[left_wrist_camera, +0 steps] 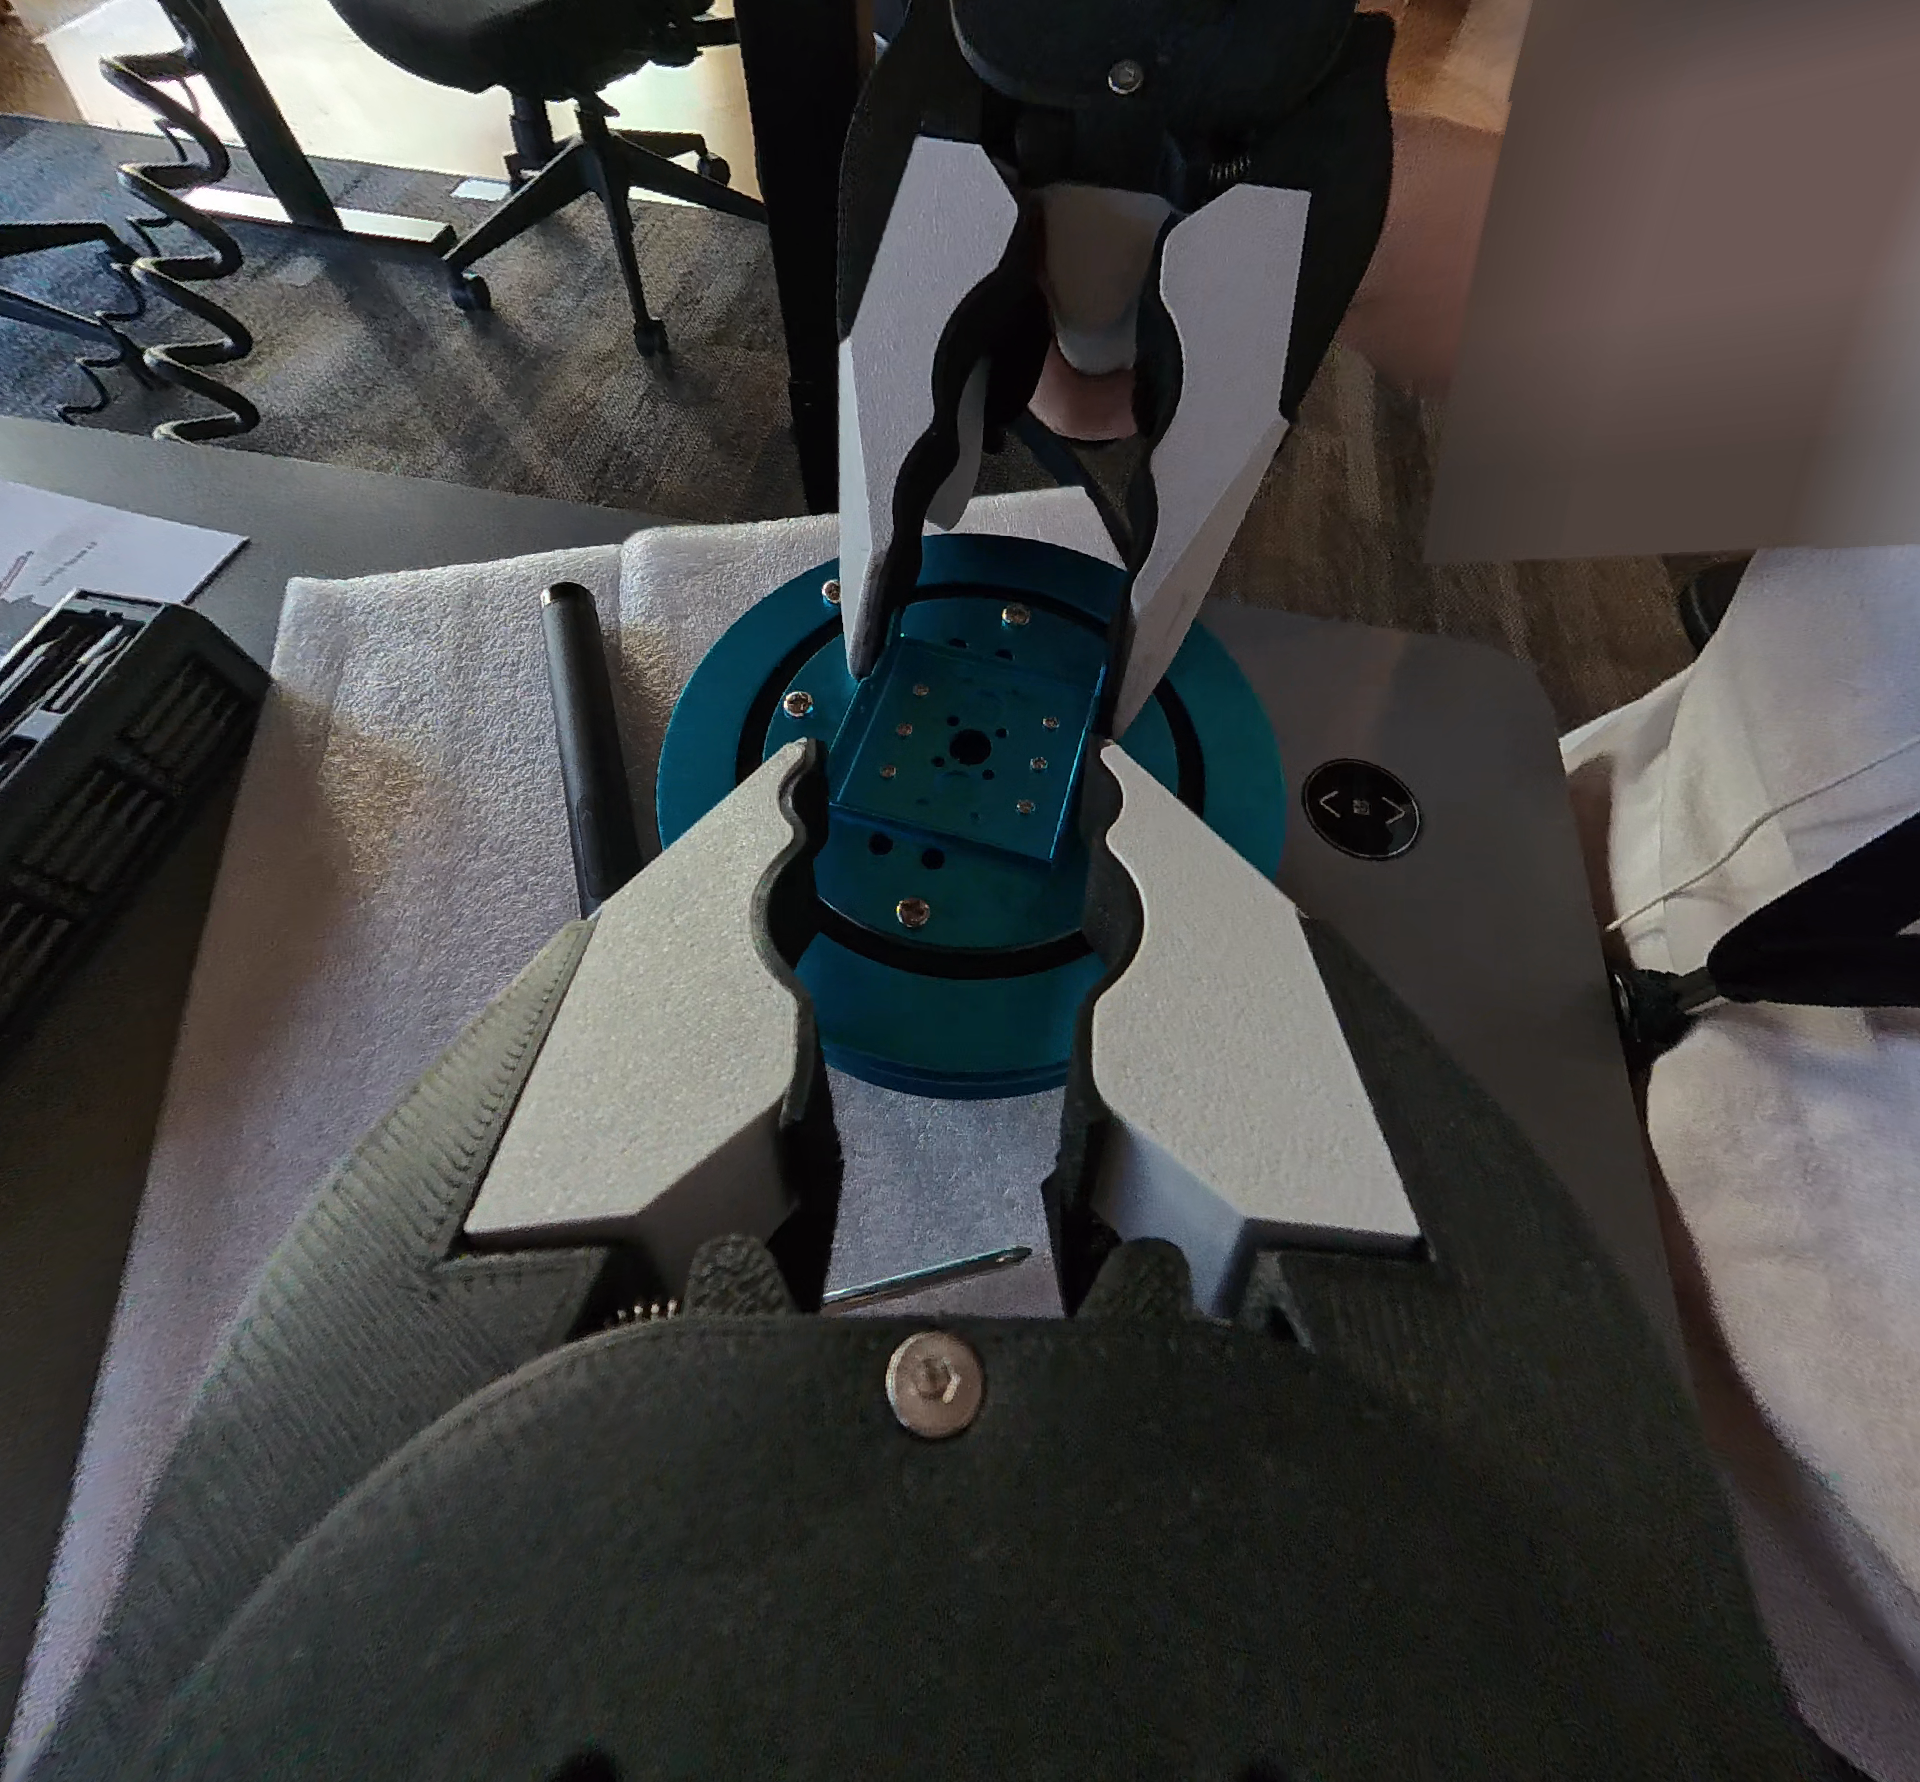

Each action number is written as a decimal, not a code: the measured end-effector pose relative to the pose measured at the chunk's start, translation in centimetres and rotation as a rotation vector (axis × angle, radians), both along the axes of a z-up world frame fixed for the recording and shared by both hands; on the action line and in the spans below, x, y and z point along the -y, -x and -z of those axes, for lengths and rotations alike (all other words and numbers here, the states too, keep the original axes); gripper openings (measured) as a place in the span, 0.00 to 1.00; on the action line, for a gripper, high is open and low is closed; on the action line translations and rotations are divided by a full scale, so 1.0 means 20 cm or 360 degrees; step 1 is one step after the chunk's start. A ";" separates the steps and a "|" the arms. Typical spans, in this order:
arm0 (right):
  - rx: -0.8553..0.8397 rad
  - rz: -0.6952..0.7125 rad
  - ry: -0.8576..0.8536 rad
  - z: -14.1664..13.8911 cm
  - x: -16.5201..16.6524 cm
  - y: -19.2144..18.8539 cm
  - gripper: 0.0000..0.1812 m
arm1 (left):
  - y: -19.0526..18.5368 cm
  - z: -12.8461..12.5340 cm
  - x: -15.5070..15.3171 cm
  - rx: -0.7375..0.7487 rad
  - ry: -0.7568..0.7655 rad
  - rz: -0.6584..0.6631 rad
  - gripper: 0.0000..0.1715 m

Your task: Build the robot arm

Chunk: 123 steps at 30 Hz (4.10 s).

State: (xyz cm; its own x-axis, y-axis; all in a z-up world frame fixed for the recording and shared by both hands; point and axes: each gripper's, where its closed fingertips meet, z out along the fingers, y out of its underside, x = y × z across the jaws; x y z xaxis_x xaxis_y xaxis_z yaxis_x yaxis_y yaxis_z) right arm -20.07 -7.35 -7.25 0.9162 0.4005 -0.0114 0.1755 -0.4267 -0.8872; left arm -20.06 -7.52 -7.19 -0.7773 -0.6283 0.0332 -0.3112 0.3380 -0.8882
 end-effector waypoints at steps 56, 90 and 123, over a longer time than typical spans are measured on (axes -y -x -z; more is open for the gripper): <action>0.0098 -0.0290 0.0155 0.00 -0.04 0.03 0.24 | 0.07 0.01 -0.05 0.0177 0.0163 -0.0212 0.39; -0.0091 -0.0128 -0.0051 -0.01 0.00 0.00 0.25 | 0.01 0.00 -0.04 0.0159 0.0096 -0.0027 0.32; -0.0107 -0.0007 -0.0032 -0.01 0.02 0.02 0.25 | 0.03 -0.01 -0.02 0.0142 0.0213 0.0012 0.26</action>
State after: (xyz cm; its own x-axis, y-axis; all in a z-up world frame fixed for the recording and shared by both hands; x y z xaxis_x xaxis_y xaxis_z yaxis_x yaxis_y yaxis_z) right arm -20.39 -7.68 -7.10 0.9120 0.4051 -0.0648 0.1168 -0.4079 -0.9055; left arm -20.71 -7.09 -7.01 -0.7855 -0.6171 0.0468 -0.2271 0.2170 -0.9494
